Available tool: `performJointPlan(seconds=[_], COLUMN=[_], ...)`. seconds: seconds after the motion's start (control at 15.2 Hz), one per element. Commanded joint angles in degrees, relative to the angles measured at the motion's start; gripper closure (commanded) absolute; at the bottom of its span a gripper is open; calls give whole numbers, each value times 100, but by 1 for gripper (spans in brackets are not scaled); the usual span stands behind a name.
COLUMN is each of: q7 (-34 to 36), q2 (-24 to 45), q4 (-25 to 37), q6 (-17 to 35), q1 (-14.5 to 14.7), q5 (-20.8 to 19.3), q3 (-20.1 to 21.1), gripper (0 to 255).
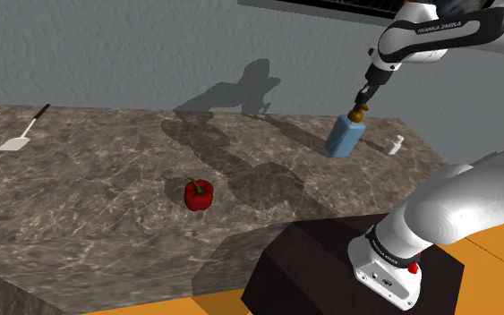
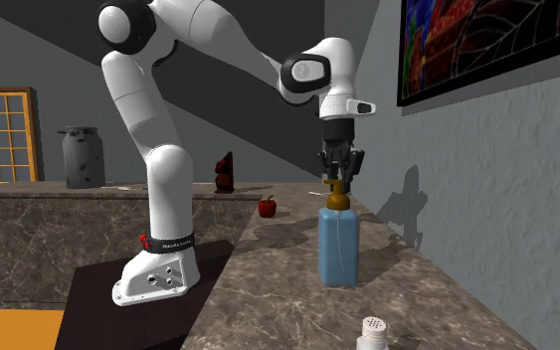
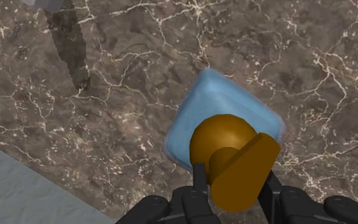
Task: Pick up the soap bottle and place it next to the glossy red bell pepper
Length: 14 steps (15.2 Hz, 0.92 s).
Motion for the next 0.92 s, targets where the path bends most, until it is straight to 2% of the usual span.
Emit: performJointPlan(seconds=[0.0,0.86], q7=[6,7], q2=[-56,-286], q4=[93,910], q6=[-146,-1186], q1=[-3,18], q5=[-3,49], q3=[31,234], gripper=[255,255])
